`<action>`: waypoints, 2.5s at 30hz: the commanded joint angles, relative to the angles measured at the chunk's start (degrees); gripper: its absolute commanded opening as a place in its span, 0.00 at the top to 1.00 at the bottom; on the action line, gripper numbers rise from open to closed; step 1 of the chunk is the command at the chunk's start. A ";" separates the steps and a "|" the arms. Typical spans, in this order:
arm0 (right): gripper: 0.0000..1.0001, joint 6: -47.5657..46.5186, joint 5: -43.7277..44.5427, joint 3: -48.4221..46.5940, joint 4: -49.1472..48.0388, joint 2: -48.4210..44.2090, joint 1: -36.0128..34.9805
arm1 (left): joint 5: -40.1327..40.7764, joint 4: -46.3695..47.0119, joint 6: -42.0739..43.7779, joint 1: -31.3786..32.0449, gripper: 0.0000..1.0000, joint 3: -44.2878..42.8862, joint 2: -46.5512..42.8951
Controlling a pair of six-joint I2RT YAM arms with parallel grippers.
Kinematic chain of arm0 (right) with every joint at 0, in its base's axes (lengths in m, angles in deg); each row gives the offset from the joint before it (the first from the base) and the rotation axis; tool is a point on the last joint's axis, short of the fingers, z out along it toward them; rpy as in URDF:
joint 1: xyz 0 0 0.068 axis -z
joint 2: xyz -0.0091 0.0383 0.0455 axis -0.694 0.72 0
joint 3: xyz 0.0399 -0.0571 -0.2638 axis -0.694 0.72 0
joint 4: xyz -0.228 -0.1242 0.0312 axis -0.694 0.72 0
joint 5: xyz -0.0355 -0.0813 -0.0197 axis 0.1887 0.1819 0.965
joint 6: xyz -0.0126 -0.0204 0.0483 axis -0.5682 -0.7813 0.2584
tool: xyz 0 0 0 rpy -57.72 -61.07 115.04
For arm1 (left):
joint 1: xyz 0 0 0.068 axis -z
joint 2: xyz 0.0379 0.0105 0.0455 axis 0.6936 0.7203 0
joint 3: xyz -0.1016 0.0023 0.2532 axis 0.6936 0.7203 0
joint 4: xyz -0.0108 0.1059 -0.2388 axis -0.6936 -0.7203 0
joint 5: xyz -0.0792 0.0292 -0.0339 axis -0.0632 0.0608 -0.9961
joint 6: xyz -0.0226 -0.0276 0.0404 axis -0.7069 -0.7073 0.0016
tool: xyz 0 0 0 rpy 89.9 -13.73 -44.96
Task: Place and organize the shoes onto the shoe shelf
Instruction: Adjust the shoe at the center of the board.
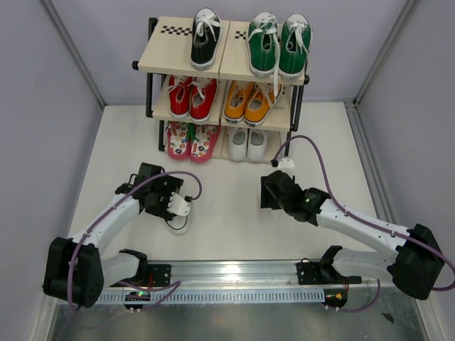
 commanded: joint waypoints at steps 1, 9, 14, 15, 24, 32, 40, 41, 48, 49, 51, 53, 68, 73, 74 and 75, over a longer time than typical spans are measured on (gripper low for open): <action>0.36 -1.06 1.38 -0.28 -2.68 -0.24 0.25 | -2.90 -0.11 1.31 2.41 0.02 -0.23 2.70; 0.36 -0.80 3.23 1.30 -2.33 -2.52 0.69 | -2.90 -3.89 -5.01 3.91 0.26 -1.63 3.50; 0.36 -0.53 2.79 2.27 -2.94 -3.23 0.77 | -4.57 -4.86 -10.90 3.91 1.00 -3.22 3.06; 0.36 -0.53 2.88 2.36 -2.94 -3.31 0.77 | -4.66 -4.86 -12.22 3.91 1.00 -3.56 3.58; 0.36 0.34 3.32 3.59 -2.85 -5.16 0.77 | -2.91 -8.81 -44.42 4.00 1.00 -17.71 4.91; 0.36 0.17 2.88 4.03 -1.98 -5.60 0.77 | 11.93 -15.04 -71.17 5.93 1.00 -25.88 5.34; 0.36 0.43 2.00 3.42 -1.62 -5.16 0.86 | 18.63 -29.11 -96.23 5.93 1.00 -36.35 13.52; 0.36 0.43 1.91 3.33 -1.62 -4.90 0.86 | 18.63 -30.16 -101.13 6.02 1.00 -36.35 13.78; 0.36 0.78 1.30 2.36 -1.45 -3.76 0.86 | 19.23 -31.58 -116.09 5.93 1.00 -29.50 6.41; 0.36 0.78 1.21 2.27 -1.62 -3.49 0.86 | 20.55 -31.49 -117.34 5.93 1.00 -28.63 5.36; 0.36 0.70 0.68 2.01 -1.97 -2.71 0.86 | 24.41 -31.14 -121.89 5.93 1.00 -25.99 3.50; 0.36 0.43 -0.02 1.66 -2.15 -2.09 0.86 | 25.40 -31.14 -124.37 5.93 1.00 -23.88 4.02; 0.36 0.96 0.51 1.22 -0.57 -2.70 0.86 | 22.94 -23.50 -125.70 5.93 0.77 -18.51 10.62; 0.36 0.96 -0.02 0.51 -0.57 -1.82 0.86 | 22.49 -25.68 -126.22 5.93 0.36 -19.56 10.01; 0.36 0.96 -0.02 0.60 -0.57 -1.91 0.95 | 22.50 -26.39 -126.83 5.93 0.32 -19.83 8.00; 0.36 0.96 -0.02 0.69 -0.48 -1.82 0.86 | 22.50 -26.92 -127.97 6.02 0.27 -19.83 6.68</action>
